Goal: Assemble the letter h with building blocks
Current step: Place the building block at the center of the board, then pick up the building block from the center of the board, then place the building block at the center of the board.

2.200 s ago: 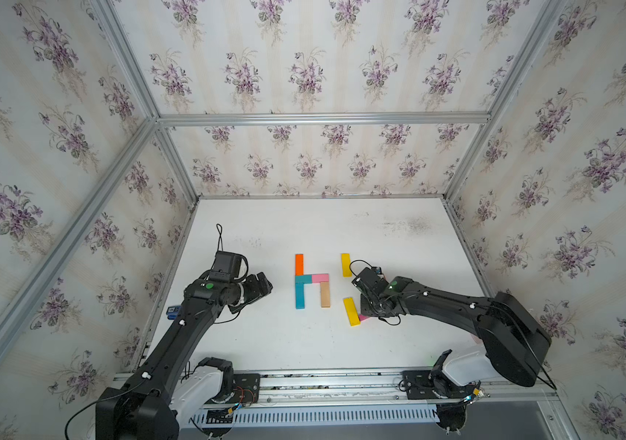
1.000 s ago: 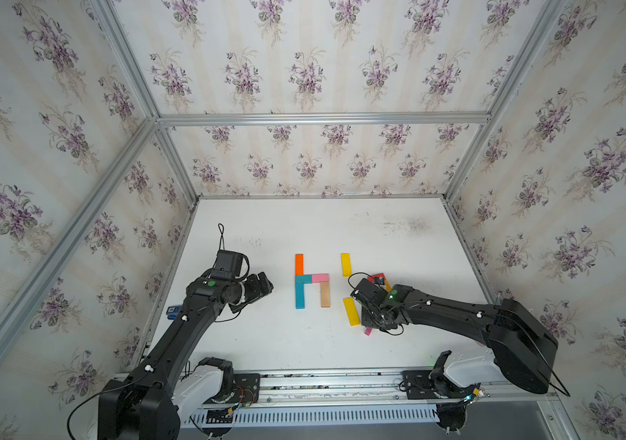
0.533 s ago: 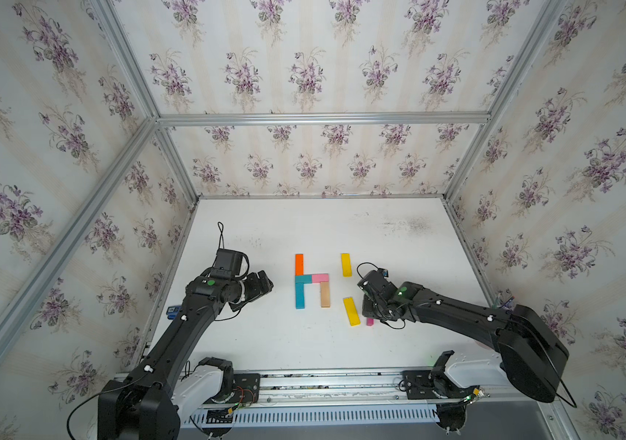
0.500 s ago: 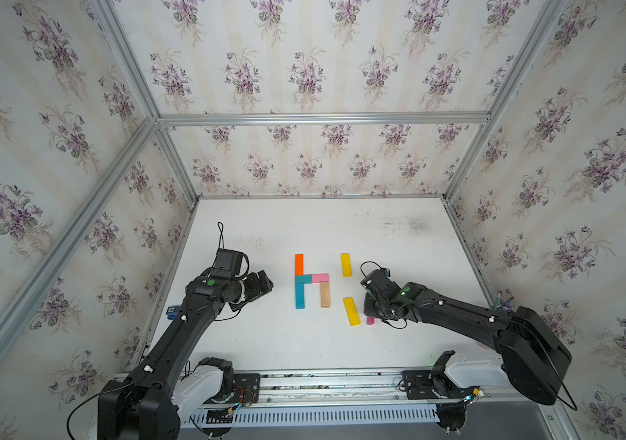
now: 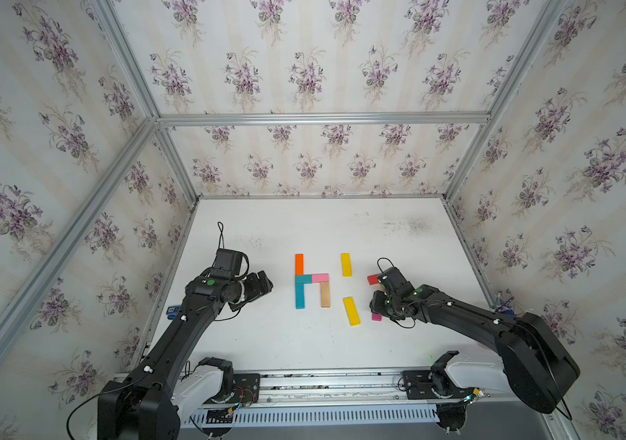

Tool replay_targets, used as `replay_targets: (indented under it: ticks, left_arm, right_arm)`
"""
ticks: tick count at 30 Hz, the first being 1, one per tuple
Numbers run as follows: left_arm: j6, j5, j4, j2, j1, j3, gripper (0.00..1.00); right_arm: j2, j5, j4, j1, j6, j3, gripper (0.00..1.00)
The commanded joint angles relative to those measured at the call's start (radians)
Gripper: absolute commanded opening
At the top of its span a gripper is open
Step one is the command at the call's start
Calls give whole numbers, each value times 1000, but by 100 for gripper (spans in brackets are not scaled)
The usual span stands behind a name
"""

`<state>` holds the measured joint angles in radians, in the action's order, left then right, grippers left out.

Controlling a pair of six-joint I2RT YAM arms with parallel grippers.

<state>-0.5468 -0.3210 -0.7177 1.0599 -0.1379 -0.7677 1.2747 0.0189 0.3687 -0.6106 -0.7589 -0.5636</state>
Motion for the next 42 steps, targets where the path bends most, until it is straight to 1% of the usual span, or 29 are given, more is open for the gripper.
replay_targets:
  ticks: [1,5,7,10,11,12,15,18,21,25,28,29,32,36,40,42]
  left_arm:
    - [9,3,1,5,0,-13,91]
    - [7,5,3,5,0,-10,91]
    - [4,3,9,3,0,-3,91]
    - [-1,1,14,1,0,5,91]
    - [-1,0,12,0,0,7,91]
    - [0,-1,9,-1,1,5,91]
    - [8,8,-2,-9,0,4,91]
    - [10,11,-1,-12,0,5,91]
    - [6,4,8,-5,0,9,91]
    - [7,1,12,-1,0,10,91]
    - [6,2,13,-3,0,11,91]
    - [7,1,15,-2,0,12,91]
    - [6,-1,16,0,0,12,91]
    - [9,3,12,-4,0,8,91]
    - [14,8,3,-9,0,7,91]
    - [14,8,3,-9,0,8,91]
  right_arm:
    - [-21,28,66,-7,-9,4,51]
    - [-13,35,94,-46,-25,-1,51]
    - [28,68,108,-84,-45,-14,50]
    - [110,127,144,-111,-60,-54,40]
    - [128,128,147,-115,-60,-67,40]
    - [140,128,148,-124,-62,-78,40]
    - [146,130,153,-154,-71,-110,46]
    - [139,139,163,-167,-84,-119,48]
    - [131,141,176,-169,-90,-115,42]
    - [92,175,229,-175,-107,-119,35]
    - [44,203,251,-175,-121,-106,20]
    - [27,203,238,-174,-123,-94,15]
    - [-11,162,169,-165,-129,-57,4]
    - [-37,145,76,-155,-150,-28,1]
    - [-70,27,-127,-106,-164,61,0]
    - [-65,-18,-191,-85,-179,95,0]
